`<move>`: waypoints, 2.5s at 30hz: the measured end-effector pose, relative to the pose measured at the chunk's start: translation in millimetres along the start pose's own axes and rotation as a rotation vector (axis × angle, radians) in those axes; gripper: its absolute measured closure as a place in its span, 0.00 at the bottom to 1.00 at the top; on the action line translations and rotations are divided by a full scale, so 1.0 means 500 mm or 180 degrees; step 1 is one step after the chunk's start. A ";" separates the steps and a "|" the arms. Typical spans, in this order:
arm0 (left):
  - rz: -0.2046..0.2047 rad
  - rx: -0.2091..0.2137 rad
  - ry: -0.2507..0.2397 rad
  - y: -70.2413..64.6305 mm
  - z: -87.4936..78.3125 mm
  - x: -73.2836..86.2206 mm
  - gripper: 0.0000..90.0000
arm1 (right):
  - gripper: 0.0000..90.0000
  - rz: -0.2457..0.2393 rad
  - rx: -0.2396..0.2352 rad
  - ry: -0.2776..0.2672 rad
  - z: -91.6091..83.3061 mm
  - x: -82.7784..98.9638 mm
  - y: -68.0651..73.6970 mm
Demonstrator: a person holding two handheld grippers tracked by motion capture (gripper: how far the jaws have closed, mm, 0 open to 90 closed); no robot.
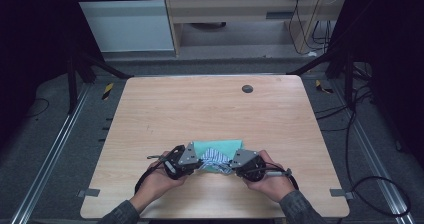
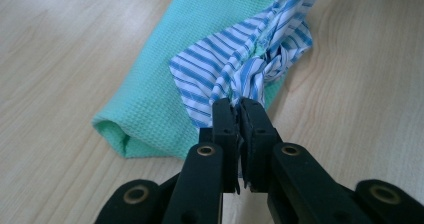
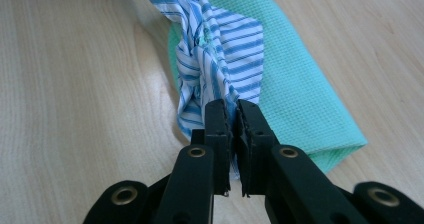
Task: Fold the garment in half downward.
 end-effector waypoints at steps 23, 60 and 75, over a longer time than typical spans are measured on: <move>0.0042 0.0185 0.0156 -0.041 0.020 0.043 0.97 | 0.95 -0.0231 -0.0208 0.0289 0.015 0.024 0.053; -0.0685 -0.0004 -0.0050 0.001 -0.056 0.083 0.24 | 0.27 0.0705 0.0114 0.0293 -0.054 0.139 -0.020; -0.0972 -0.0161 0.0151 0.056 -0.086 0.148 0.14 | 0.10 0.0924 0.0129 0.0465 -0.071 0.179 -0.049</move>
Point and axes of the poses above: each handheld gripper's, and its own axes: z roughly forward along the jaws, x roughly out of its underside, y roughly to its left, the point moved 9 cm from there along z, roughly forward along the jaws, and after that the axes turned 8 degrees about y, right-handed, at the moved point
